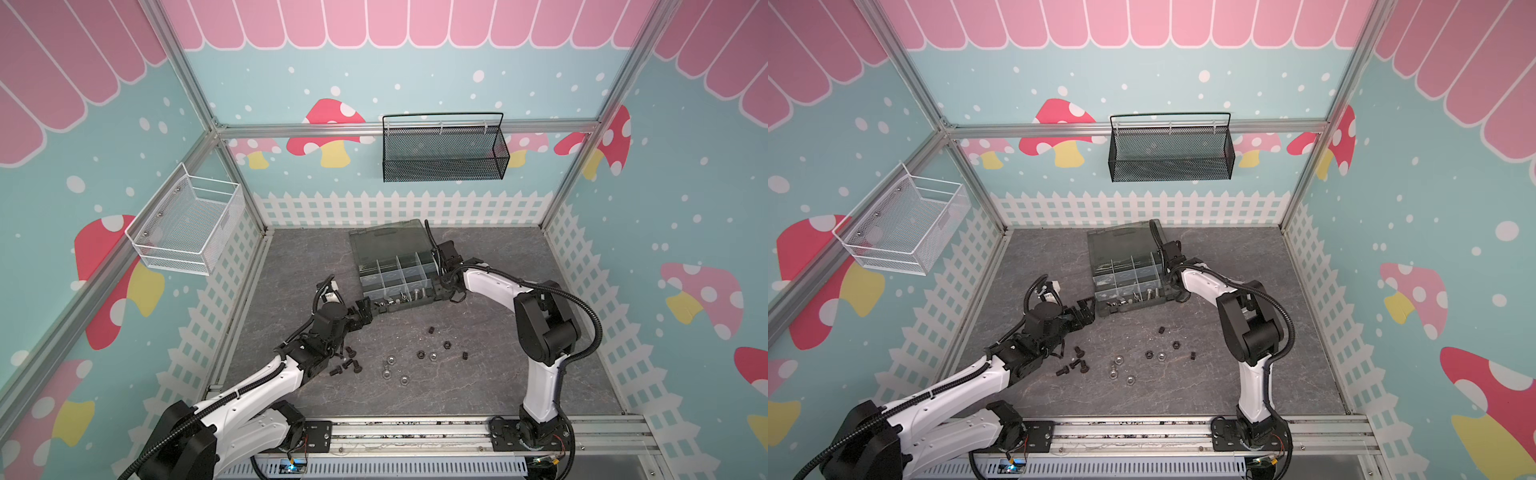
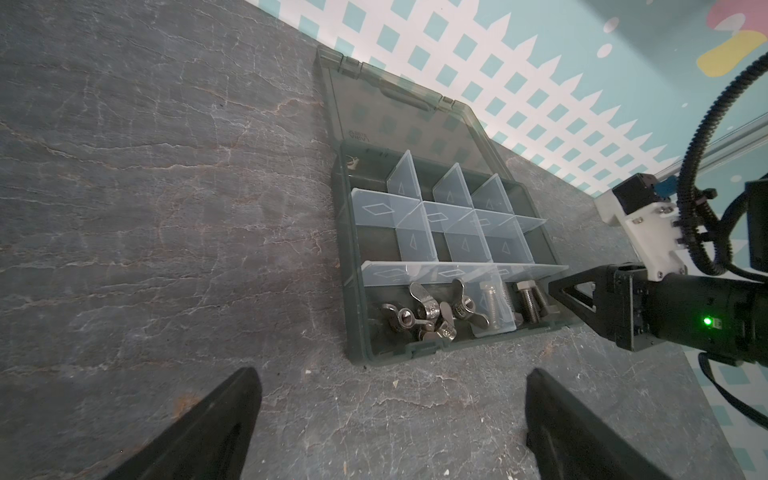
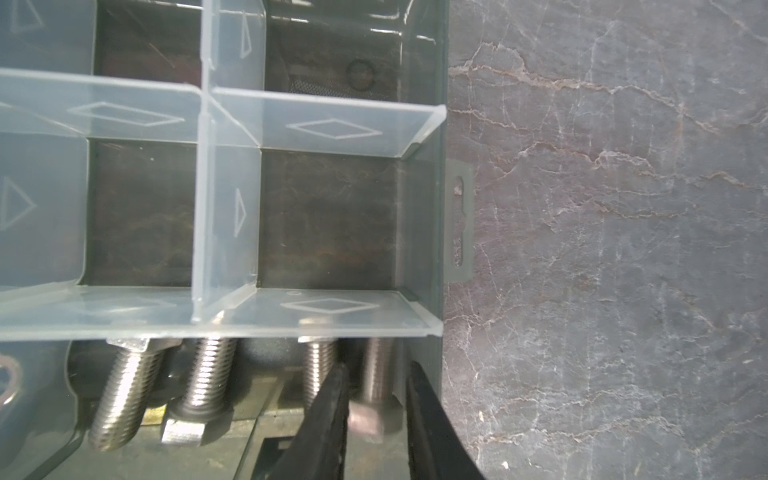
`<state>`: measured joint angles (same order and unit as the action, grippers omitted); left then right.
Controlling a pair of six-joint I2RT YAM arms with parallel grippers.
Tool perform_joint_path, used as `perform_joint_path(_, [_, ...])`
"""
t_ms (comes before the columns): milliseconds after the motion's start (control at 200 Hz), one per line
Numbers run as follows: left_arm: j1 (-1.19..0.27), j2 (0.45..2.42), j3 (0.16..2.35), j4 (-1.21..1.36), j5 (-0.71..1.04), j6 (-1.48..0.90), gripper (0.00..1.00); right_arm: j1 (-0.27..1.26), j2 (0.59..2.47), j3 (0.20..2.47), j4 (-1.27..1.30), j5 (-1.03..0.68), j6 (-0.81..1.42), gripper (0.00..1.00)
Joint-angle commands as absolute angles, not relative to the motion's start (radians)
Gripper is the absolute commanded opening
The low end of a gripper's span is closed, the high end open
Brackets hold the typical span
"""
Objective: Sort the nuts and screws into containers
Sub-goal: 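Open the right gripper to drop the bolt into the compartment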
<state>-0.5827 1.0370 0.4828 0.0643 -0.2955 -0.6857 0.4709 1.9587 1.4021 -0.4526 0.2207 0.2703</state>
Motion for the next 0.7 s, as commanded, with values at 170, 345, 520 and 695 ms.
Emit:
perform_joint_path(170, [-0.574,1.031,0.489,0.061,-0.305,-0.704,1.00,0.466,1.964,1.443,-0.484,0.225,0.271,0.28])
perform_joint_path(345, [-0.574,1.027,0.495,0.047,-0.313,-0.701,0.99,0.467,1.936,1.453,-0.495,0.194,0.283,0.29])
perform_joint_path(520, [-0.574,1.014,0.495,0.018,-0.314,-0.699,1.00,0.469,1.856,1.428,-0.494,0.137,0.324,0.30])
perform_joint_path(695, [-0.574,0.995,0.491,-0.017,-0.349,-0.701,1.00,0.471,1.768,1.364,-0.480,0.103,0.366,0.34])
